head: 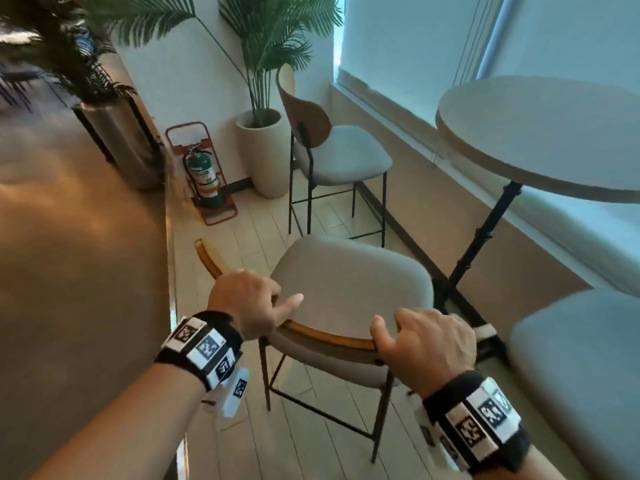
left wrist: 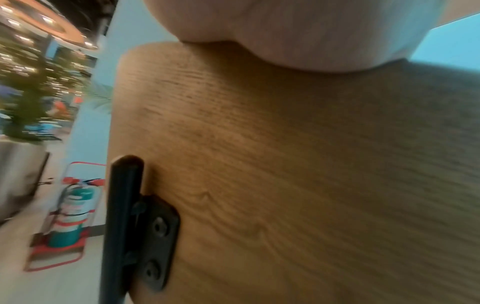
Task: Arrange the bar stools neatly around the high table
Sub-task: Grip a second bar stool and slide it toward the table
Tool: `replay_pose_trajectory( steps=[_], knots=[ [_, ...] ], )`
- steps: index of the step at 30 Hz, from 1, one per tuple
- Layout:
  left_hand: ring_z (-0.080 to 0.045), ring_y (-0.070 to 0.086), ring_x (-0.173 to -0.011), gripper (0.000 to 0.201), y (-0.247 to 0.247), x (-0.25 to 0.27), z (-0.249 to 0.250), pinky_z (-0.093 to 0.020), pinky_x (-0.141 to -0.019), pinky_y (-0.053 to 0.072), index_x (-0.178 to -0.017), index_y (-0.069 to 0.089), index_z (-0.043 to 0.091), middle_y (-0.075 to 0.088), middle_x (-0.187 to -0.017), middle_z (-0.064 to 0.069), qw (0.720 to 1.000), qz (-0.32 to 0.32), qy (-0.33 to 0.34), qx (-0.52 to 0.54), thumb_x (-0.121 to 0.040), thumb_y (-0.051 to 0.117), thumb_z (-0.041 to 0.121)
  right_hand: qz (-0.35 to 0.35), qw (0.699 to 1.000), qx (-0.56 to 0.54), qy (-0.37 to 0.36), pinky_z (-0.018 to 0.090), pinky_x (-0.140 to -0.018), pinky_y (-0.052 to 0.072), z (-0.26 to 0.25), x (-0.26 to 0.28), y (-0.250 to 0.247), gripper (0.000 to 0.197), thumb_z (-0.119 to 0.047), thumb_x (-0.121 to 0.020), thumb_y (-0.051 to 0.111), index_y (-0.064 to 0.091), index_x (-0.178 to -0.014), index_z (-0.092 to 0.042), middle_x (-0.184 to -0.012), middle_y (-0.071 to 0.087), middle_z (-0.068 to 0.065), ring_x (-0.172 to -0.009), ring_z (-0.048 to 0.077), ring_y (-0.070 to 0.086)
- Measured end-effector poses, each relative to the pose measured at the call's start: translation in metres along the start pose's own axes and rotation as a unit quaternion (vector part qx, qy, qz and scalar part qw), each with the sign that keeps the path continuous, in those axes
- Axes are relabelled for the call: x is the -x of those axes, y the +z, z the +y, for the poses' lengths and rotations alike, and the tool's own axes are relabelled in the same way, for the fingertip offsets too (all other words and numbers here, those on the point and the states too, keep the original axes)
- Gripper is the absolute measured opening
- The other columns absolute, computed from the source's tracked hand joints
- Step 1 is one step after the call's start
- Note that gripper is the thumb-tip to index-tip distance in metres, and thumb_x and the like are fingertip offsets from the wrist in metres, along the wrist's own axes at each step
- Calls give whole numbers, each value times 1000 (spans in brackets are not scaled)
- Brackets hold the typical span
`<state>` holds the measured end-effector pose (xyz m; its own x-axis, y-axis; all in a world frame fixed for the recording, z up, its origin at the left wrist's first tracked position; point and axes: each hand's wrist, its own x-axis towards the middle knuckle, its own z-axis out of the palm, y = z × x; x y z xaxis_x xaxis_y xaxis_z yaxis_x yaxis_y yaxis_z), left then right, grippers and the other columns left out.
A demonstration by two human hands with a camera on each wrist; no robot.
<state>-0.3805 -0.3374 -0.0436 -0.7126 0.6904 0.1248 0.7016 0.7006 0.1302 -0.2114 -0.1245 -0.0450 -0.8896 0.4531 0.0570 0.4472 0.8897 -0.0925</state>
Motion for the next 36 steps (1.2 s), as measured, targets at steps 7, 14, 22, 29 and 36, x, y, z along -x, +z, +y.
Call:
replay_pose_trajectory(
  steps=[7, 14, 22, 29, 36],
  knots=[
    [-5, 30, -32, 56, 3, -61, -53, -19, -39, 17, -43, 45, 21, 38, -37, 5, 991, 21, 133, 22, -89, 37, 53, 42, 994, 8, 97, 32, -65, 40, -42, -35, 13, 54, -52, -90, 33, 47, -49, -19, -45, 41, -6, -41, 11, 37],
    [-8, 28, -32, 51, -4, -100, -100, -19, -37, 19, -42, 41, 20, 38, -36, 4, 975, 2, 217, 38, -87, 42, 43, 63, 976, 16, 209, 32, -63, 37, -100, -50, 17, 43, -39, -81, 43, 47, -43, -17, -41, 41, -4, -40, 16, 41],
    [-7, 29, -33, 48, -5, -113, -125, -18, -38, 20, -43, 36, 25, 40, -37, 4, 955, 4, 288, 72, -88, 50, 38, 98, 960, 11, 263, 31, -60, 30, -140, -33, 21, 41, -36, -79, 43, 44, -43, -17, -39, 34, -5, -37, 13, 33],
    [-10, 29, -31, 47, -2, -135, -148, -16, -39, 22, -43, 37, 26, 34, -36, 7, 933, 2, 348, 91, -88, 47, 37, 132, 942, -6, 307, 30, -60, 28, -176, -32, 27, 39, -33, -79, 44, 43, -43, -18, -40, 32, -8, -37, 12, 29],
    [-11, 34, -33, 49, 1, -179, -171, -17, -41, 20, -45, 46, 22, 40, -38, 5, 899, -8, 425, 102, -92, 55, 32, 177, 908, 12, 380, 32, -59, 38, -225, -44, 33, 38, -29, -77, 46, 39, -42, -17, -40, 24, -11, -36, 16, 29]
  ],
)
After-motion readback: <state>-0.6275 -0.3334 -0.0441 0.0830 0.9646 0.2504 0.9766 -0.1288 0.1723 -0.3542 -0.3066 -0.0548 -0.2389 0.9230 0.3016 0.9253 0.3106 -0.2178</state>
